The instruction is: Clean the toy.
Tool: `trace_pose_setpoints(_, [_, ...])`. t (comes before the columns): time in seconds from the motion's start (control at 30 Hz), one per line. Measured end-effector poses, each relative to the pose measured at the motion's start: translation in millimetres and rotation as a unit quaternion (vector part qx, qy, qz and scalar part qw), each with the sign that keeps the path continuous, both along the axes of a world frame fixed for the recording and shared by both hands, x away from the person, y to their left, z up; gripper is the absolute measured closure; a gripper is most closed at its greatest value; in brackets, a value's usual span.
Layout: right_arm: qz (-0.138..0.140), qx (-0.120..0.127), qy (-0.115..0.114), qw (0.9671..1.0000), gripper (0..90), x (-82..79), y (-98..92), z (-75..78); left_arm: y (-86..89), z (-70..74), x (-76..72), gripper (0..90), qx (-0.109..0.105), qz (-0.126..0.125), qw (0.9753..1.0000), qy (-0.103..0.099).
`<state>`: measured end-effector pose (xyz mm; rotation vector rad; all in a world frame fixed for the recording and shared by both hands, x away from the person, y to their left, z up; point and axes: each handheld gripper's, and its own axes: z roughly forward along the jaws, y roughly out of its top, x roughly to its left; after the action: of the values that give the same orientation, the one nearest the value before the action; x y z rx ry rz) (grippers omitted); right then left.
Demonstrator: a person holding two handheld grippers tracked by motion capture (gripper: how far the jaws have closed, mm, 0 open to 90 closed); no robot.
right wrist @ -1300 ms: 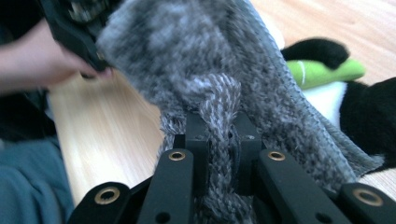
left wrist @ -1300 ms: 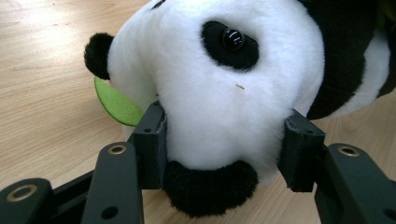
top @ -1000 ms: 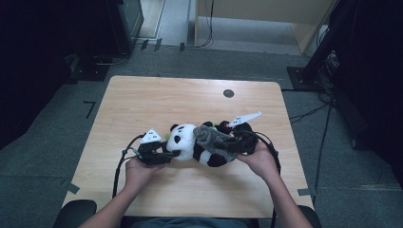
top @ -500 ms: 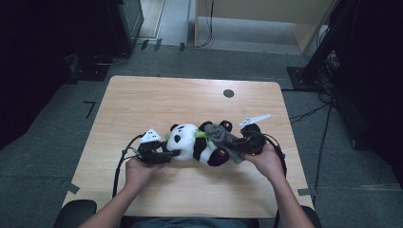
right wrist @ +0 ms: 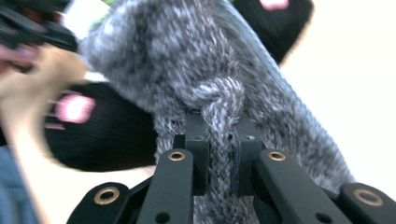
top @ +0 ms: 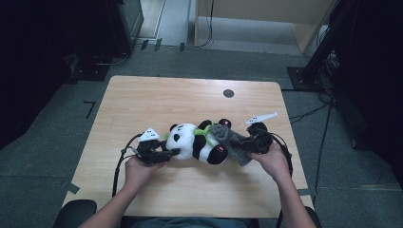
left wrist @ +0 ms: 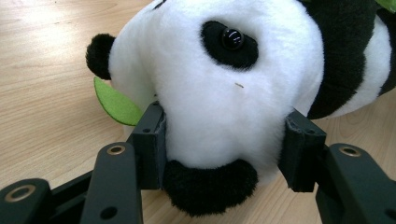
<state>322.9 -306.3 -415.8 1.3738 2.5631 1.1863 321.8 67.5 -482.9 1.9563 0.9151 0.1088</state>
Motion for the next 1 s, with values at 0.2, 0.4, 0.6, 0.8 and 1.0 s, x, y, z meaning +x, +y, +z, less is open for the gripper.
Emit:
trace_pose_setpoints(0.2, [0.018,0.019,-0.030,0.9992,81.5,-8.7,8.0,30.0,-0.5,0.3,-0.4,44.3,0.001,0.001,1.0000,0.000])
trace_pose_setpoints(0.4, [0.047,0.045,-0.040,0.9971,81.5,-24.2,17.5,47.3,-0.1,0.4,0.0,44.4,0.001,0.001,1.0000,0.002])
trace_pose_setpoints(0.6, [0.048,0.017,-0.032,0.9982,81.1,-28.8,28.7,30.1,-0.8,-0.1,-0.3,44.6,0.003,0.000,1.0000,0.002])
trace_pose_setpoints(0.8, [0.007,-0.010,-0.015,0.9998,81.6,-27.9,16.2,16.5,-0.7,-0.1,-0.6,44.5,0.003,0.000,1.0000,0.003])
trace_pose_setpoints(1.0, [0.003,-0.003,0.024,0.9997,81.9,-24.4,13.4,-7.1,-0.8,-0.7,-0.6,44.5,0.005,0.001,1.0000,0.002])
